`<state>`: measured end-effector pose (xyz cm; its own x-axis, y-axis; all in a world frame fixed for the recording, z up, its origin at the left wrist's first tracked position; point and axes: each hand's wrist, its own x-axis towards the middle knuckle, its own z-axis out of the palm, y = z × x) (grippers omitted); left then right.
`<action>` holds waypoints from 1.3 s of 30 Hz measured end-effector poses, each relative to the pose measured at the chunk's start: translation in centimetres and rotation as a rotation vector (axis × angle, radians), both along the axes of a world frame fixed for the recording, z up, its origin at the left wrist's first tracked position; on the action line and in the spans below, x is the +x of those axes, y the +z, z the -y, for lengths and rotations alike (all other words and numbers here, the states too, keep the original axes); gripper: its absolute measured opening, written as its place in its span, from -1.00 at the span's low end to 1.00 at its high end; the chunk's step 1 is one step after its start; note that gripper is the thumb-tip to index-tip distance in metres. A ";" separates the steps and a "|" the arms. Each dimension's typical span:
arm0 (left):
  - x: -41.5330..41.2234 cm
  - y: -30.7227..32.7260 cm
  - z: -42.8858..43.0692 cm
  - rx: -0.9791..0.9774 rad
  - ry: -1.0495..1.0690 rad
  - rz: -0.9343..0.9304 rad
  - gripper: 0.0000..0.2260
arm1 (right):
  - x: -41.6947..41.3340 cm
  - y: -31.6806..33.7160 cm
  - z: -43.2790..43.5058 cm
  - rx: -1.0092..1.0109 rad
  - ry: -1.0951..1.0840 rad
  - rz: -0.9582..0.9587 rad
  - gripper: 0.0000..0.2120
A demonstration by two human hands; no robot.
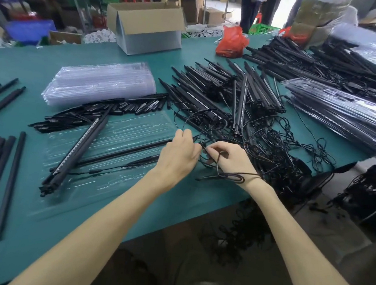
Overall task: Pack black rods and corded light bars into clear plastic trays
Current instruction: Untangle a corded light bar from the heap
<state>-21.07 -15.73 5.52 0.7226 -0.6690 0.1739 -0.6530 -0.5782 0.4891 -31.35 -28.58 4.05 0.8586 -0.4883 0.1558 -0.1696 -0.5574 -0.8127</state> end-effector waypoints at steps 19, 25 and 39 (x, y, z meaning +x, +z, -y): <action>8.6 1.9 -5.2 -0.882 0.507 -0.981 -0.61 | 0.0 -1.9 0.6 0.248 0.016 0.056 -0.82; 11.8 2.7 -9.7 -1.253 0.657 -1.138 -0.65 | -0.2 -2.1 0.5 0.289 0.042 0.069 -0.82; 10.2 2.6 -11.3 -0.076 0.387 0.322 -0.31 | 0.2 -1.4 -0.2 0.119 0.144 -0.121 -0.86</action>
